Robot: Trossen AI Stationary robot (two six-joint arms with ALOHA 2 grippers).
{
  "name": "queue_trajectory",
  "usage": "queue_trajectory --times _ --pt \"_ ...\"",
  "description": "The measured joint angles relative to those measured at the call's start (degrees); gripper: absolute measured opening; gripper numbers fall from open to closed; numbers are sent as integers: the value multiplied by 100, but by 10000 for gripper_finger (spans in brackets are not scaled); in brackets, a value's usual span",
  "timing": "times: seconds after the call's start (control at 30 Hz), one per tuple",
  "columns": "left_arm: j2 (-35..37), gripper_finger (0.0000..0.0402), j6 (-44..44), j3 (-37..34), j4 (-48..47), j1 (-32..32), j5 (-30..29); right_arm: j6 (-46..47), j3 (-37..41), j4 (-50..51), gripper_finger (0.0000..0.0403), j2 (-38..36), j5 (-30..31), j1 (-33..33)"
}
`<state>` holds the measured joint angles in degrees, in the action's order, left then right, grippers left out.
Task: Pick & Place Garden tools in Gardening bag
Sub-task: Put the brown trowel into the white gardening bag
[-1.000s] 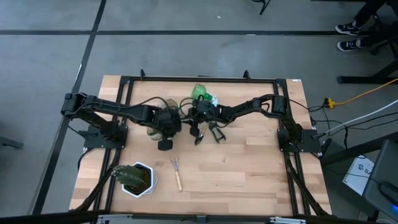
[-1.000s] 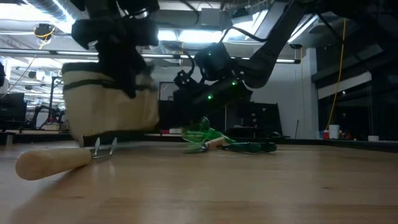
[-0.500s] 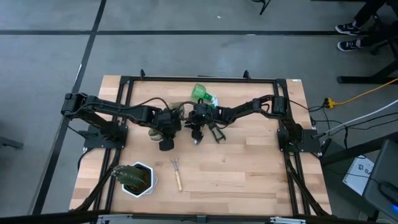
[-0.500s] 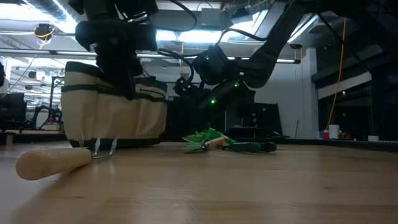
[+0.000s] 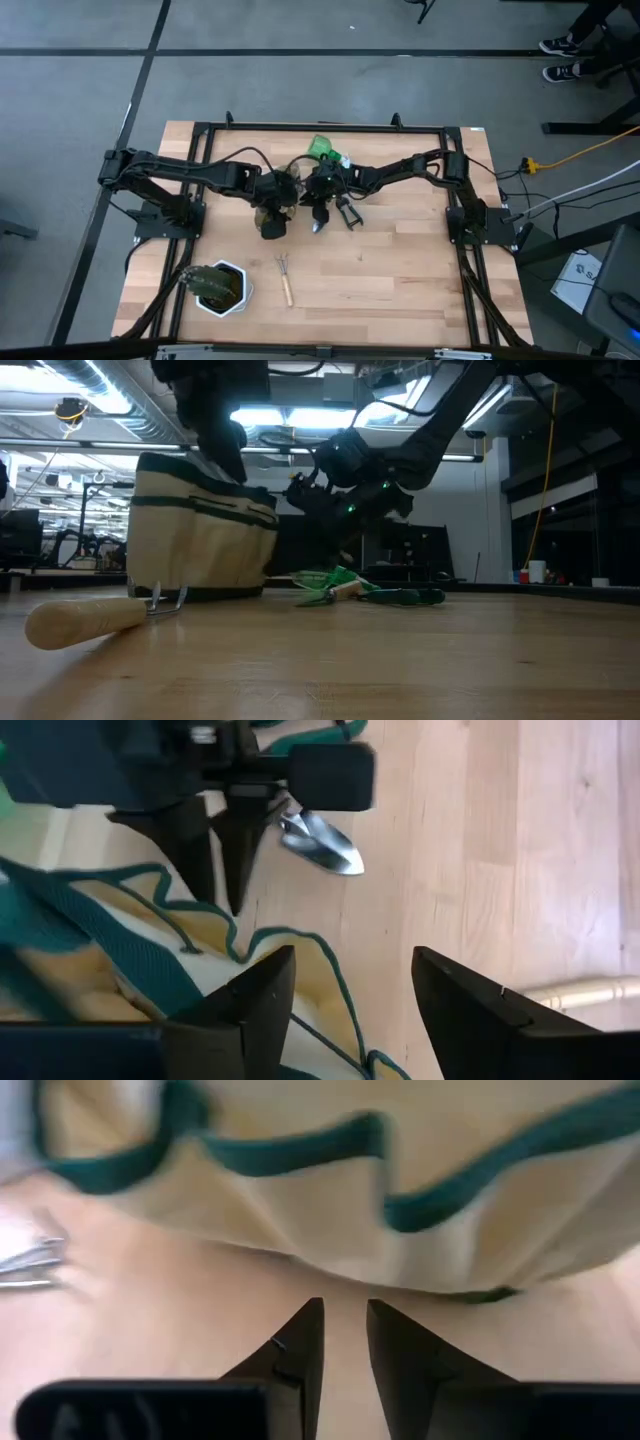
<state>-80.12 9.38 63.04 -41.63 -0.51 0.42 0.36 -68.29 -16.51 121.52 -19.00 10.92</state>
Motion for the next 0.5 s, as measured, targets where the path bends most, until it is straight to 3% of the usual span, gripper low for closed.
queue_trajectory --times 0.17,0.37,0.5 --pt "277 193 -58 140 -98 3 -80 -435 2 1042 82 -473 -640 89" --pt "1102 182 -100 114 -310 4 -833 -998 72 2227 82 -1250 -673 281" --pt "1732 176 14 -145 -241 0 -1210 -1158 452 2291 82 -1705 -803 449"
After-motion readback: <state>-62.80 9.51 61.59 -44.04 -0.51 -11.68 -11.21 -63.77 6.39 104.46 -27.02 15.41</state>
